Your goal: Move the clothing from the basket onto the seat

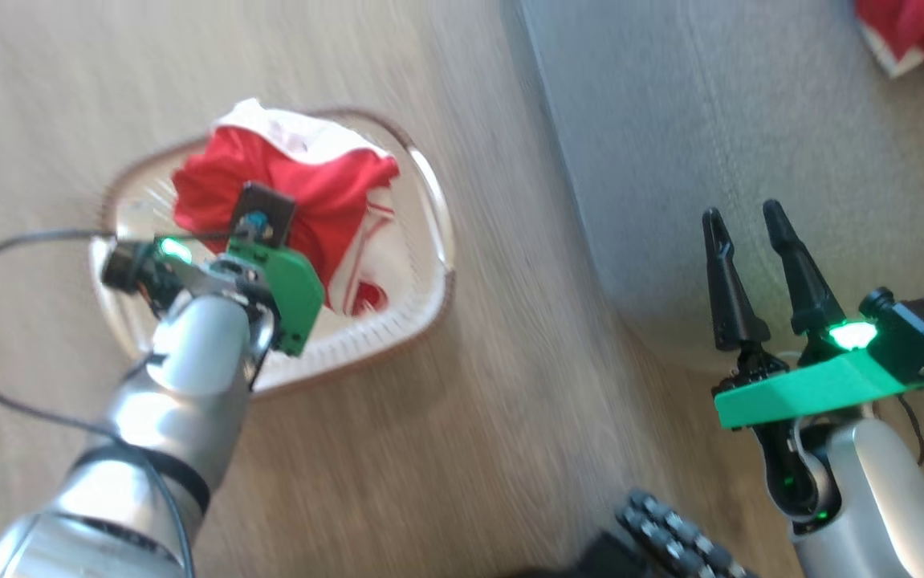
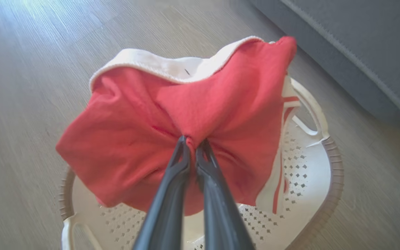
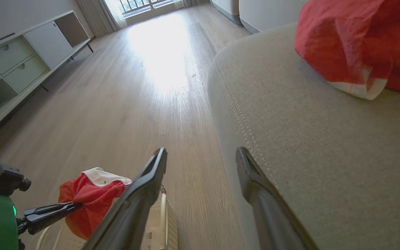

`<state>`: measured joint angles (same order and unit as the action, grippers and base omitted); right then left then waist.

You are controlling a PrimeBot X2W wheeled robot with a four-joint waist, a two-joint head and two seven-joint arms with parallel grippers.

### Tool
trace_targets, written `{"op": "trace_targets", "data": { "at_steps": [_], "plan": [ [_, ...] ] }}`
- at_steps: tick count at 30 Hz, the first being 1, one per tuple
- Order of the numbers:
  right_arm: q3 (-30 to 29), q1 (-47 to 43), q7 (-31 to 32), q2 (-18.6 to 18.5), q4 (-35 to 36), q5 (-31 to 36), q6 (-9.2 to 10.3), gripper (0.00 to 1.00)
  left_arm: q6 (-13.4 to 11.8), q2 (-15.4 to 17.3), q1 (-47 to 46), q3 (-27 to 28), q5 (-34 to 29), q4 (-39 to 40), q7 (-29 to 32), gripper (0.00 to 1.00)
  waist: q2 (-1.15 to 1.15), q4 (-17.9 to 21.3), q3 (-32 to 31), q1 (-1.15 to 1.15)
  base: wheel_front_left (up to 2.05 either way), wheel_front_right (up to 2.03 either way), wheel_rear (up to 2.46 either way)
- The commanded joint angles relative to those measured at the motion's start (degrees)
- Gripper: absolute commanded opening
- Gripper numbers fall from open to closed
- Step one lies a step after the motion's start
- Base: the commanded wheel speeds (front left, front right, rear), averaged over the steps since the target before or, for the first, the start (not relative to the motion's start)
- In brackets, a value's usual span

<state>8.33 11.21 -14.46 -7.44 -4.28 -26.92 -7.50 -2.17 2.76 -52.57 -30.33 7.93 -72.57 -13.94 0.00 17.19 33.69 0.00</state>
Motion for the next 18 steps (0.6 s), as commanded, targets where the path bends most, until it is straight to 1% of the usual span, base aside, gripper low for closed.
{"op": "trace_targets", "data": {
  "at_steps": [1, 2, 5, 8, 14, 18],
  "plan": [
    [1.1, -1.5, -0.5, -1.3, 1.3, 0.3, 0.01, 1.0, 0.1, 0.5, 1.4, 1.5, 0.9, 1.7, -0.8, 0.0, 0.0, -5.4, -9.0, 0.0, 0.0, 0.0, 0.0],
    [1.2, -1.8, -0.5, -1.6, 1.2, 0.4, 0.01, 1.0, 0.0, 0.4, 2.4, 2.0, 1.8, 2.8, -1.0, 0.0, 0.0, -5.8, -10.5, 0.0, 0.0, 0.0, 0.0],
    [1.3, -3.1, -0.5, -2.4, 0.7, 0.4, 0.01, 1.0, -0.1, 0.2, 6.4, 3.8, 4.1, 9.5, -1.0, 0.0, 0.0, -7.1, -15.1, 0.0, 0.0, 0.0, 0.0],
    [1.6, -4.5, -0.5, -2.9, 0.3, 0.3, 0.01, 1.0, -0.9, 0.2, 11.2, 6.0, 5.3, 16.9, -1.0, 0.0, 0.0, -8.1, -19.1, 0.0, 0.0, 0.0, 0.0],
    [2.4, -6.8, -0.5, -3.7, -0.5, 0.0, 0.01, 1.0, -1.7, 1.0, 19.3, 10.2, 4.7, 29.6, -1.1, 0.0, 0.0, -9.7, -25.5, 0.0, 0.0, 0.0, 0.0],
    [2.2, -7.9, -0.5, -3.4, -0.8, -0.3, 0.01, 1.0, -2.1, 1.3, 22.9, 14.1, 4.1, 37.9, -1.1, 0.0, 0.0, -10.2, -28.8, 0.0, 0.0, 0.0, 0.0]
  ]
}}
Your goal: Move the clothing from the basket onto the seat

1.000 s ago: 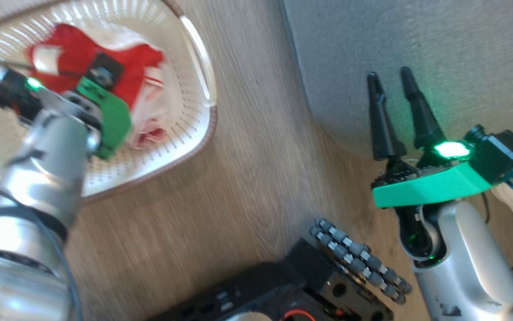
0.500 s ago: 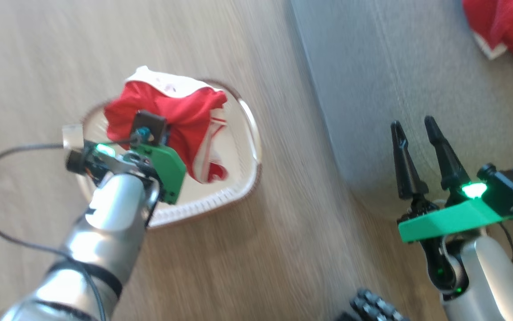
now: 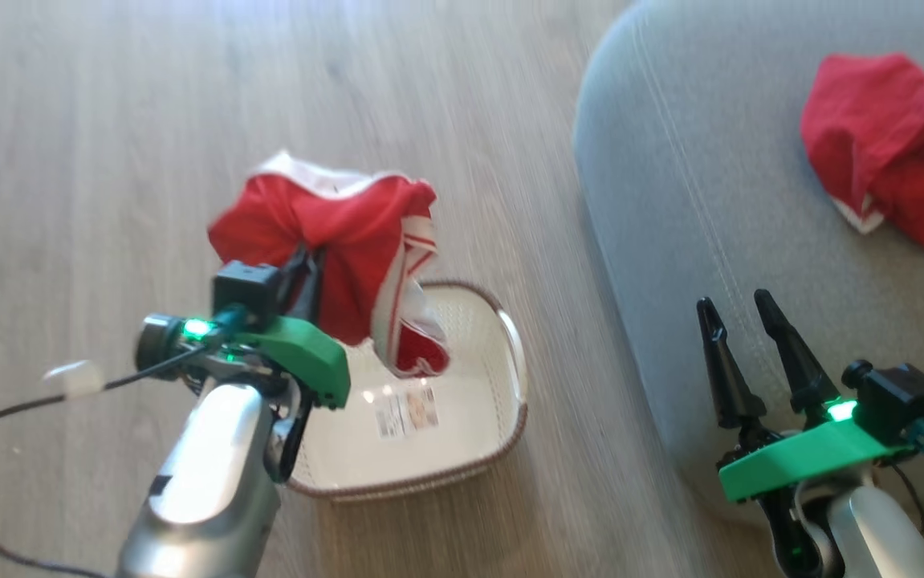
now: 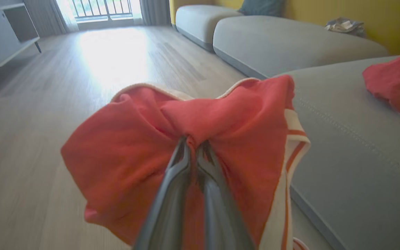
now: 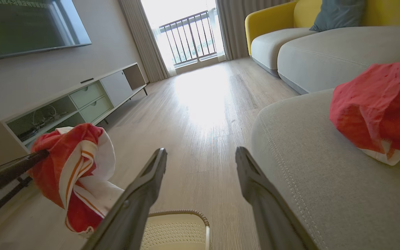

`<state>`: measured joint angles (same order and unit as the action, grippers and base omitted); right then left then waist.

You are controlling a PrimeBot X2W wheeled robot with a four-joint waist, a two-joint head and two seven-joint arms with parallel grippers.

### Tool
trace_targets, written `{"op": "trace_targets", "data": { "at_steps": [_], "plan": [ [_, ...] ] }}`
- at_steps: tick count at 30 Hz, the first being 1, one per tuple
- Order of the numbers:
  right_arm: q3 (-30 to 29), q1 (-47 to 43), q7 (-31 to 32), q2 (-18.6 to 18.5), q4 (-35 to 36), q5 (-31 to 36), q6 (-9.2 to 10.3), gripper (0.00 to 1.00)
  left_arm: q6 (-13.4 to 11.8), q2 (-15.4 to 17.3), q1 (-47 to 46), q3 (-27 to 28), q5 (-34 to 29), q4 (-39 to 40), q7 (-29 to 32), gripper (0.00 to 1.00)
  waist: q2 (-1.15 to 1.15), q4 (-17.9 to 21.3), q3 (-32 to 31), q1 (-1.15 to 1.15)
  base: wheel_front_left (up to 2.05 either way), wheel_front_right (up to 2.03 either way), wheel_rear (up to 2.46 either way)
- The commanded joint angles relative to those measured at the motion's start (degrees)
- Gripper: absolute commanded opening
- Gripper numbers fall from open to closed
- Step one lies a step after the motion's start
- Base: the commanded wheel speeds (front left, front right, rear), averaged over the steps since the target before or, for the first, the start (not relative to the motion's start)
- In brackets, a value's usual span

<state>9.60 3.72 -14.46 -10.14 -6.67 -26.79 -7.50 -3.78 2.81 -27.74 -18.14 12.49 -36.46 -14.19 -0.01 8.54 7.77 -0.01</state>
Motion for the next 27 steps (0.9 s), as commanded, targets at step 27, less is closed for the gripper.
{"op": "trace_targets", "data": {
  "at_steps": [27],
  "plan": [
    [0.2, -4.8, -0.5, 0.8, 2.9, 1.5, 0.01, 1.0, 0.2, 0.1, 10.7, 0.0, 2.0, 39.6, -0.8, 0.0, 0.01, -3.7, -11.0, 0.01, 0.0, 0.0, 0.0]
  ]
}}
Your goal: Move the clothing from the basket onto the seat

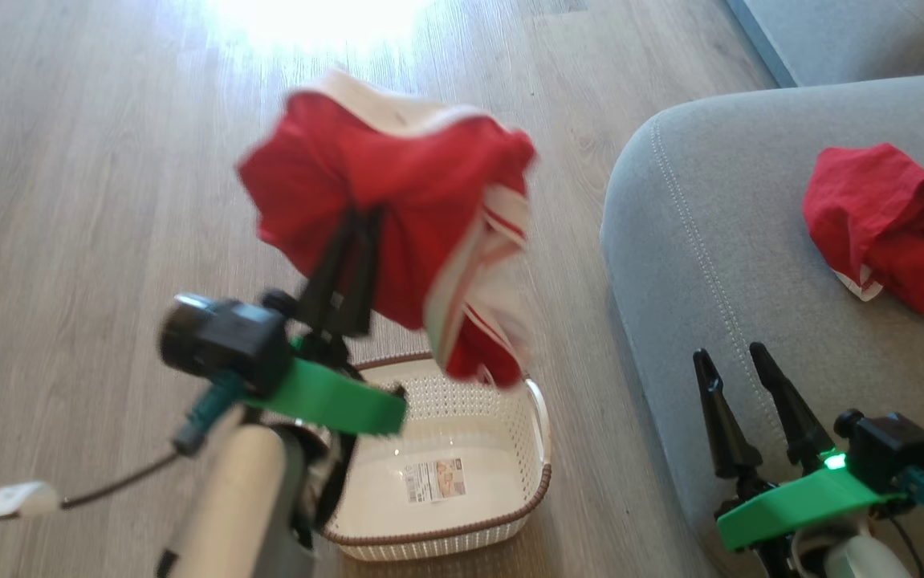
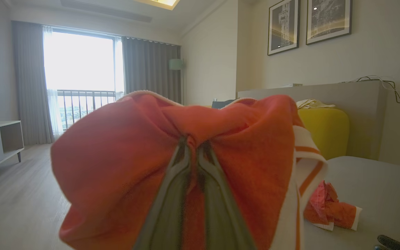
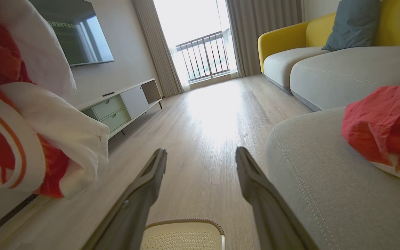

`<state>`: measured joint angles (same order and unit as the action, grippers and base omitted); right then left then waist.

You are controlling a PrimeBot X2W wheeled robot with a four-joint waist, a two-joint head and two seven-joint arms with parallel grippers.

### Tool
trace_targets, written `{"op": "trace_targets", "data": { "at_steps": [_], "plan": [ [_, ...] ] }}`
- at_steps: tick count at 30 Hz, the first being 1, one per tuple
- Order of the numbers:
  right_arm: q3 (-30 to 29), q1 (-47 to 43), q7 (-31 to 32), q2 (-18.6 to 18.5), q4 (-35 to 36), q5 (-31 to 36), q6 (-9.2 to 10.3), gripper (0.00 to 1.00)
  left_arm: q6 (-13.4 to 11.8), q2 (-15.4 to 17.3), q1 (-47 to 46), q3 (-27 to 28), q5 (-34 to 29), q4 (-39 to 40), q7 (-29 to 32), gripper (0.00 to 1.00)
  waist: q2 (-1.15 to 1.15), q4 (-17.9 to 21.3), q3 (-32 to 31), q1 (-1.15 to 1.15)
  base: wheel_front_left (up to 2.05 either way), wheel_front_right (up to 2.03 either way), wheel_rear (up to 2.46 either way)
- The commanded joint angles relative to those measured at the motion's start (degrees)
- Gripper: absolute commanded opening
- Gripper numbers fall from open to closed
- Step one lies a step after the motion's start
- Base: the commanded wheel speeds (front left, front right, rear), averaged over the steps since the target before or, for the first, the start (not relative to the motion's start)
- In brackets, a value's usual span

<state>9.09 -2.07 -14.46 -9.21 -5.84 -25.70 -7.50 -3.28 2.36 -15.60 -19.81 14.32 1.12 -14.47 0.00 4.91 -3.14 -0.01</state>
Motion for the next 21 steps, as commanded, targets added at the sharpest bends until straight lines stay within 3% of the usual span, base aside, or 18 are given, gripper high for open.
{"op": "trace_targets", "data": {
  "at_steps": [1, 10, 21],
  "plan": [
    [0.7, 0.8, -0.5, -0.1, 2.1, 0.4, 0.01, 1.0, -0.3, 0.5, -1.0, 0.6, 0.0, 1.8, -0.5, 0.0, 0.0, -0.1, -0.2, 0.01, 0.0, 0.0, 0.0],
    [0.2, -0.5, -0.5, 0.2, 2.1, 0.5, 0.01, 1.0, -0.7, 0.5, 1.6, -4.7, 0.7, 0.5, -0.5, 0.0, 0.0, -1.0, -0.7, 0.01, 0.0, 0.0, 0.0],
    [0.1, -0.9, -0.5, 0.5, 1.6, 0.4, 0.01, 1.0, -1.4, 0.5, 1.8, -4.6, 1.1, 0.2, -0.5, 0.0, 0.0, -0.9, -0.7, 0.01, 0.0, 0.0, 0.0]
  ]
}}
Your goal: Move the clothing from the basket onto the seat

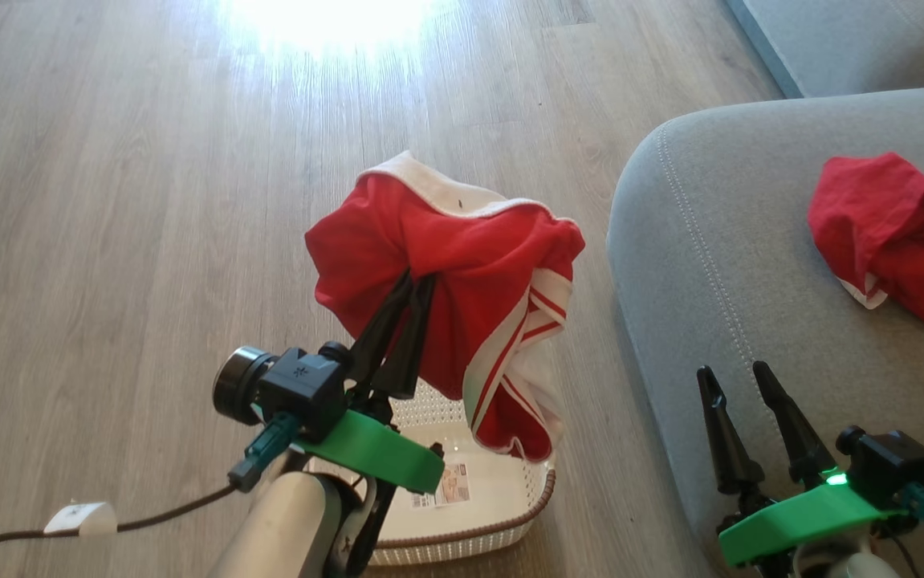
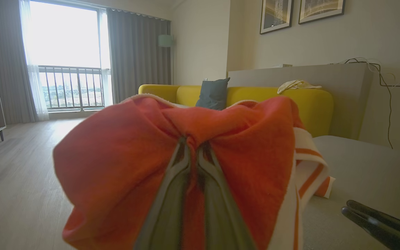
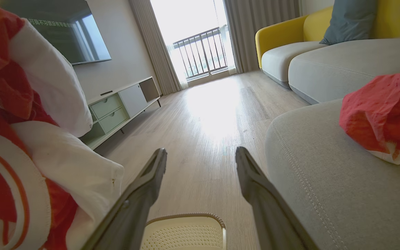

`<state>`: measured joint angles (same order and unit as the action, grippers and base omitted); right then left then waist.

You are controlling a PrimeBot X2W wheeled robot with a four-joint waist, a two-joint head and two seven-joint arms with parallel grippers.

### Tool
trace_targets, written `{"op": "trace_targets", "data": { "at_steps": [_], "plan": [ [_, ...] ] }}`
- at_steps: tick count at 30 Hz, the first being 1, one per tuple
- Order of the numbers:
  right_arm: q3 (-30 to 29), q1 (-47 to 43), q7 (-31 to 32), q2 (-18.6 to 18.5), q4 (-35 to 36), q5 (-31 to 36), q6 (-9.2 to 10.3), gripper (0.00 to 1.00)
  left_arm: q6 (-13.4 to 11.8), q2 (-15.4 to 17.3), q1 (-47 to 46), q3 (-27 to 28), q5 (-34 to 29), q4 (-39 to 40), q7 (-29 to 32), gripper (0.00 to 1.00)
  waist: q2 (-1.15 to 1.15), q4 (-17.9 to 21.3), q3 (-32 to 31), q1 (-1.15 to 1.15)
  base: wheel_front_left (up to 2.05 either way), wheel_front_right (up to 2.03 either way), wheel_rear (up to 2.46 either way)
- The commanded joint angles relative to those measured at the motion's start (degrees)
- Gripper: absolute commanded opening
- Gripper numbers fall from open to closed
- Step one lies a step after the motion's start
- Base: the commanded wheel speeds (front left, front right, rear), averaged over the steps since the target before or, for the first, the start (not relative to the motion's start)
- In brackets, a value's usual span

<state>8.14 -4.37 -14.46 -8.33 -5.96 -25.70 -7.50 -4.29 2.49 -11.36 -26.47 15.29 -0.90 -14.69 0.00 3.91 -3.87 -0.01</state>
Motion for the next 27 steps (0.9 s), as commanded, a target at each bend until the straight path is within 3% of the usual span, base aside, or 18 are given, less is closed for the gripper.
{"op": "trace_targets", "data": {
  "at_steps": [1, 5, 17, 27],
  "plan": [
    [1.1, 1.5, -0.5, -0.5, 1.8, 0.3, 0.01, 1.0, -0.4, 0.4, -2.5, 2.2, 0.1, 2.2, -0.3, 0.0, 0.0, 0.1, 0.0, 0.01, 0.0, 0.0, 0.0],
    [3.4, 1.7, -0.5, -1.5, 3.6, -0.4, 0.01, 1.0, -0.4, 0.4, -2.6, 2.4, -0.1, 2.2, -0.3, 0.0, 0.0, 0.4, -0.1, 0.01, 0.0, 0.0, 0.0],
    [20.9, 5.1, -0.5, -10.0, 13.8, -6.1, 0.01, 1.0, 0.4, 0.4, -3.0, 1.3, -1.4, 0.3, -0.3, 0.0, 0.0, 0.3, 0.2, 0.01, 0.0, 0.0, 0.0],
    [23.5, 7.4, -0.5, -10.6, 12.7, -6.0, 0.01, 1.0, 0.9, 0.4, -3.4, -3.3, -1.4, -0.7, -0.3, 0.0, 0.0, -1.3, 0.2, 0.01, 0.0, 0.0, 0.0]
  ]
}}
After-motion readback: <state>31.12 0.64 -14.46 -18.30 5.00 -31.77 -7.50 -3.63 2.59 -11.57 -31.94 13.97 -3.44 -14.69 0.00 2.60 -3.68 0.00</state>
